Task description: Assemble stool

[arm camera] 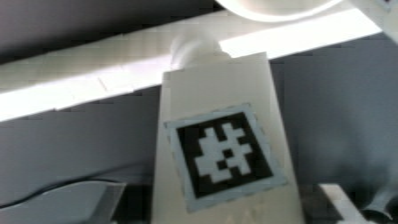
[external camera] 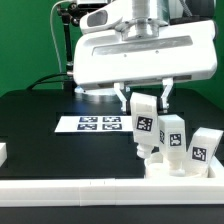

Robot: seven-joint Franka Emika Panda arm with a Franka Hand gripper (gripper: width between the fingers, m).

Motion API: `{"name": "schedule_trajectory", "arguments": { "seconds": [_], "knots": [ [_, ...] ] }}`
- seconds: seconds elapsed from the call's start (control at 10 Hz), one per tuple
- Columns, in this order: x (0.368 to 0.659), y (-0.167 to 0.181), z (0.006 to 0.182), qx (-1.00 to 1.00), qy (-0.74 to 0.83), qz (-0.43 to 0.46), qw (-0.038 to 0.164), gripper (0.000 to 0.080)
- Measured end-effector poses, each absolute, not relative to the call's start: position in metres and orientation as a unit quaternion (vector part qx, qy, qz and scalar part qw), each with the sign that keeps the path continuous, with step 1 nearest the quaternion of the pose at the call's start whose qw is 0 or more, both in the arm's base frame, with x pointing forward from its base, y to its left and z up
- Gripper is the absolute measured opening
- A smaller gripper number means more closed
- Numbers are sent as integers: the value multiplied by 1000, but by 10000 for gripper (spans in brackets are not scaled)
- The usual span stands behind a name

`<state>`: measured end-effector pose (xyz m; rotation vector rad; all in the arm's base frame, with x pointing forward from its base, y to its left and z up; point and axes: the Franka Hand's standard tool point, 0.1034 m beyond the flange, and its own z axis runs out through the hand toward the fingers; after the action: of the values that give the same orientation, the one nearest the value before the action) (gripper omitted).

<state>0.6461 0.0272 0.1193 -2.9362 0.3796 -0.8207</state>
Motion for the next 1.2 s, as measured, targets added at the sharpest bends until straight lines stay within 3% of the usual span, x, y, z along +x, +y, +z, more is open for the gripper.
{"name": "schedule_trajectory", "arguments": {
  "seconds": [0.2,0.7,1.2],
  "knots": [
    [645,42,118,-956,117,-263,50,327],
    [644,43,115,-957,115,-260,52,327],
    [636,52,96,-962,108,-246,51,327]
  ]
}}
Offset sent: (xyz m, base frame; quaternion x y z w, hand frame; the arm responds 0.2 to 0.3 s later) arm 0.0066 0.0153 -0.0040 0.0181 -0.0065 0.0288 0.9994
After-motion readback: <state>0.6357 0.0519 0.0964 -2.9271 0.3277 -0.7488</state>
